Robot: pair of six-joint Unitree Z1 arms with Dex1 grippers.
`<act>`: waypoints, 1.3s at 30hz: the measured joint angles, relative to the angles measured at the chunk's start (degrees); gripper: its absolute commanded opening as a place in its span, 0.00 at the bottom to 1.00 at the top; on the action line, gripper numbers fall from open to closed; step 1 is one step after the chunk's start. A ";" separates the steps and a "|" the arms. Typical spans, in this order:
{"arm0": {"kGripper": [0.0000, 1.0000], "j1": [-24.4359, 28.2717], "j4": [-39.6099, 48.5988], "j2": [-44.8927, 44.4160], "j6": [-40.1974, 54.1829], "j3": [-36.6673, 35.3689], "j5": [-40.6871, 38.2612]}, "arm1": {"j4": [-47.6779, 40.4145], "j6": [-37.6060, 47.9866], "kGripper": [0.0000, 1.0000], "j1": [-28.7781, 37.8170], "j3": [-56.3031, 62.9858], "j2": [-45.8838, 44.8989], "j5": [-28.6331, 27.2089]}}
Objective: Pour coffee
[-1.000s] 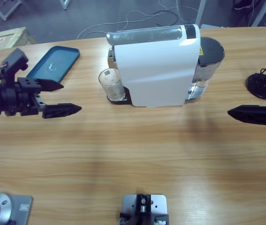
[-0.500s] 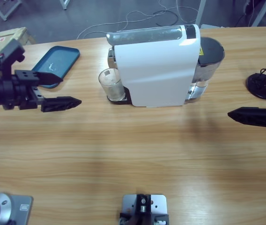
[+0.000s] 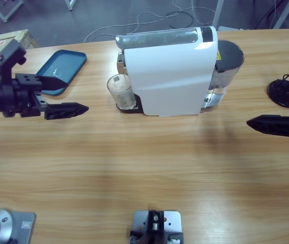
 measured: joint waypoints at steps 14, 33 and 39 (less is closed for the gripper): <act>0.99 0.00 0.00 0.37 1.10 0.00 0.01 | -0.05 -0.60 1.00 0.00 0.34 0.01 0.00; 0.99 7.34 -17.87 10.03 15.05 3.87 -11.28 | 0.27 -1.15 1.00 0.00 0.90 1.06 0.70; 0.99 10.74 -24.60 16.48 18.66 3.88 -16.66 | 1.02 -1.15 1.00 0.01 0.90 1.50 0.70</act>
